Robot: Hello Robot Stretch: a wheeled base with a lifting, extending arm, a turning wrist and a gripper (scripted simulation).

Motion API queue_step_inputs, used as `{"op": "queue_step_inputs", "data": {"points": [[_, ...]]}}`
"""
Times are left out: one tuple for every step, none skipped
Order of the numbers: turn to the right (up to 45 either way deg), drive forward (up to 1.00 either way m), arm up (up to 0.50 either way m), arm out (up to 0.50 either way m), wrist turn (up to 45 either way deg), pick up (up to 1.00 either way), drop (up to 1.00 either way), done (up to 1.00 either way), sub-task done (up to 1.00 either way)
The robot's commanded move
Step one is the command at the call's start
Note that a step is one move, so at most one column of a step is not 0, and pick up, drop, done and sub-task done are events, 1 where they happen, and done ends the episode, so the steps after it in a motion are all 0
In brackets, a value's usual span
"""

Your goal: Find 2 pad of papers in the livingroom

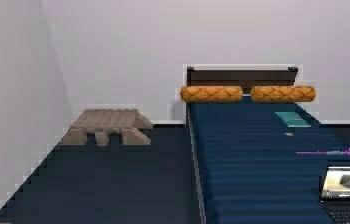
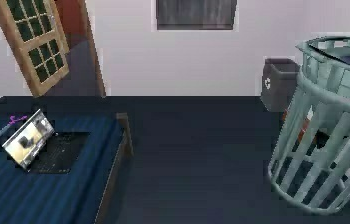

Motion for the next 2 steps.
{"op": "queue_step_inputs", "data": {"points": [[45.0,0.0,0.0,0.0,0.0,0.0,0.0,0.0,0.0],[45.0,0.0,0.0,0.0,0.0,0.0,0.0,0.0,0.0]]}}
